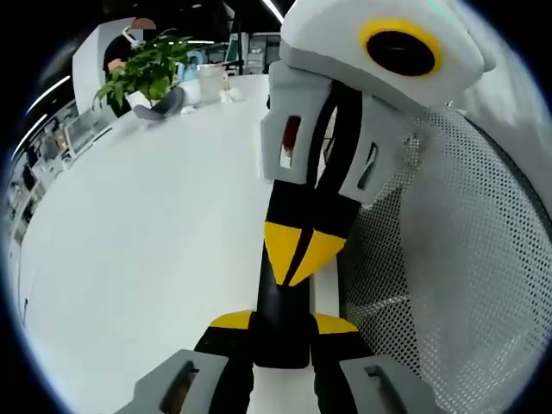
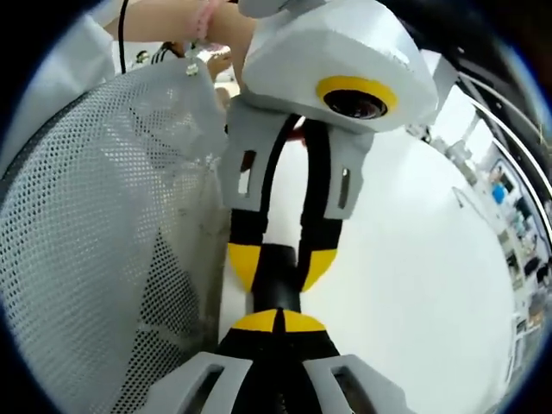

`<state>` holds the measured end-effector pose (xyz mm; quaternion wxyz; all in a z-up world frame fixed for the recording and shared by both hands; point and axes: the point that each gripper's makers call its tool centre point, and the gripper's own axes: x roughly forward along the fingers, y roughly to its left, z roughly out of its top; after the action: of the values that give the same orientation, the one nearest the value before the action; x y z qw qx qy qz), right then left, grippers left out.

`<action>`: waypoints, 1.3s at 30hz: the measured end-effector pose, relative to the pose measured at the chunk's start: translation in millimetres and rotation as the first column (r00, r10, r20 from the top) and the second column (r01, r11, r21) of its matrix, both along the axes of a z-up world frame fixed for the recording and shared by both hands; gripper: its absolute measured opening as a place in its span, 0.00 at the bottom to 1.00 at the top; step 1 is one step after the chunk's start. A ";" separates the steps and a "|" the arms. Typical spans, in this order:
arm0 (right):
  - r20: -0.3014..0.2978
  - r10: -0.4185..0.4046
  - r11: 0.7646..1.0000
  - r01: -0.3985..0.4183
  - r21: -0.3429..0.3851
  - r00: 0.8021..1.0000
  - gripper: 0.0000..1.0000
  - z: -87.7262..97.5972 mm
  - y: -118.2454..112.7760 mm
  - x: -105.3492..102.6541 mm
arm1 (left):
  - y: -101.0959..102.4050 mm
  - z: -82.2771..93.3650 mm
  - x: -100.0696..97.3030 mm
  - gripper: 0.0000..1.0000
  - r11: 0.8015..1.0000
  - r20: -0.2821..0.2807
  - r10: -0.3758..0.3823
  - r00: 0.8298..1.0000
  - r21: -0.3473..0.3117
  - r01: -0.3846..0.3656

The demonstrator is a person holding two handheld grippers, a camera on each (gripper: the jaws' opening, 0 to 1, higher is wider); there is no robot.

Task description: Press the specified remote control buttons in sequence, fully releasing each button before pressing the next.

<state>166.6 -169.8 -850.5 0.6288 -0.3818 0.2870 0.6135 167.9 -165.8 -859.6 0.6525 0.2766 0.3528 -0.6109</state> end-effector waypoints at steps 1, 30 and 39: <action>-0.009 0.003 1.000 -0.003 -0.011 1.000 0.00 -0.3 0.5 0.2 | 0.0 0.1 0.0 0.24 1.000 0.000 0.001 1.000 0.000 -0.001; -0.097 -0.062 0.998 0.059 -0.033 0.993 0.00 -1.1 -0.8 2.1 | 0.4 -0.5 0.8 0.24 1.000 0.012 0.004 1.000 0.005 -0.004; -0.082 -0.041 0.999 0.043 0.023 0.996 0.01 0.1 -0.3 -4.3 | 0.9 -0.4 1.0 0.24 1.000 0.010 0.003 1.000 0.005 -0.003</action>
<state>162.2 -170.1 -850.4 0.6342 -0.3425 0.3126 0.6187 168.9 -164.8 -860.0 0.6545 0.2806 0.3517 -0.6077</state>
